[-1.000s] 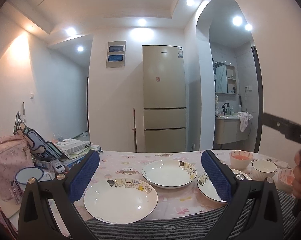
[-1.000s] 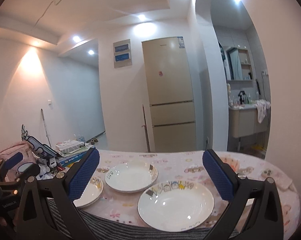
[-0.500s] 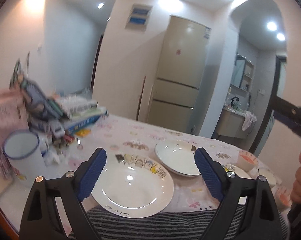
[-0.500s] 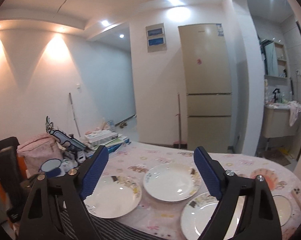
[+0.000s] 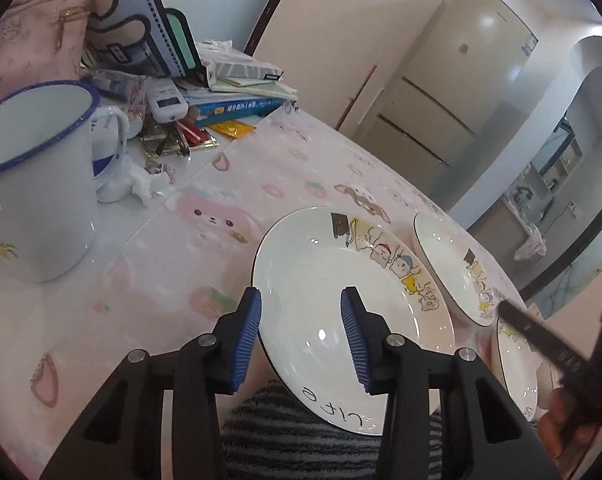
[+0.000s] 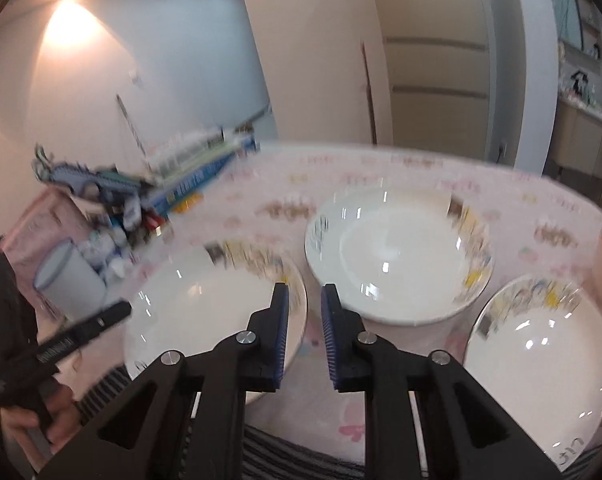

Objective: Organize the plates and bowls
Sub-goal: 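Move both grippers to the rim of the white cartoon-rim plate, then close the left gripper on the plate rim while the right gripper grips the rim too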

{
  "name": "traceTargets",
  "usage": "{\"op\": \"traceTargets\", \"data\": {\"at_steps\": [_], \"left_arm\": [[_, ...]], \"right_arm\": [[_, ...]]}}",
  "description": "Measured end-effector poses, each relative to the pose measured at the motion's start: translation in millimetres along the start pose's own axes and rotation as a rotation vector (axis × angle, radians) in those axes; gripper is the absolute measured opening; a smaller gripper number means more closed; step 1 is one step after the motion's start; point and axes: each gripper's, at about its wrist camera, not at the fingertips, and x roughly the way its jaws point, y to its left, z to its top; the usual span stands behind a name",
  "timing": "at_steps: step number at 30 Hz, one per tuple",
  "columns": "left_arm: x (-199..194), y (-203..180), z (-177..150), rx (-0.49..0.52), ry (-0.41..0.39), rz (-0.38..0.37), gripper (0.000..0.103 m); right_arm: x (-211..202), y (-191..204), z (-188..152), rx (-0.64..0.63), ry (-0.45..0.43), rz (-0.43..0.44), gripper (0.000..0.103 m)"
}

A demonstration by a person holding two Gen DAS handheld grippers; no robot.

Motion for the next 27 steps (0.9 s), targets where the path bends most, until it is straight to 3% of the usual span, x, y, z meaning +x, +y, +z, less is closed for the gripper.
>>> {"op": "traceTargets", "data": {"at_steps": [7, 10, 15, 18, 20, 21, 27], "left_arm": [[2, 13, -5, -0.063, -0.003, -0.032, 0.044], [2, 32, -3, -0.167, -0.011, -0.086, 0.044], [20, 28, -4, -0.163, 0.088, -0.013, 0.044], [22, 32, -5, -0.189, 0.098, -0.019, 0.044], [24, 32, -6, -0.187, 0.111, -0.02, 0.03], [27, 28, -7, -0.168, 0.129, -0.01, 0.011], [30, 20, -7, -0.118, 0.133, 0.03, 0.011]], "right_arm": [[48, -19, -14, 0.096, 0.211, 0.145, 0.017], [57, -19, -19, 0.125, 0.246, 0.182, 0.017], [61, -15, -20, 0.123, 0.269, 0.194, 0.016], [62, -14, -21, 0.135, 0.271, 0.197, 0.016], [64, -15, -21, 0.14, 0.276, 0.206, 0.016], [66, -15, -21, 0.143, 0.28, 0.212, 0.016], [76, -19, -24, 0.18, 0.321, 0.281, 0.017]]}}
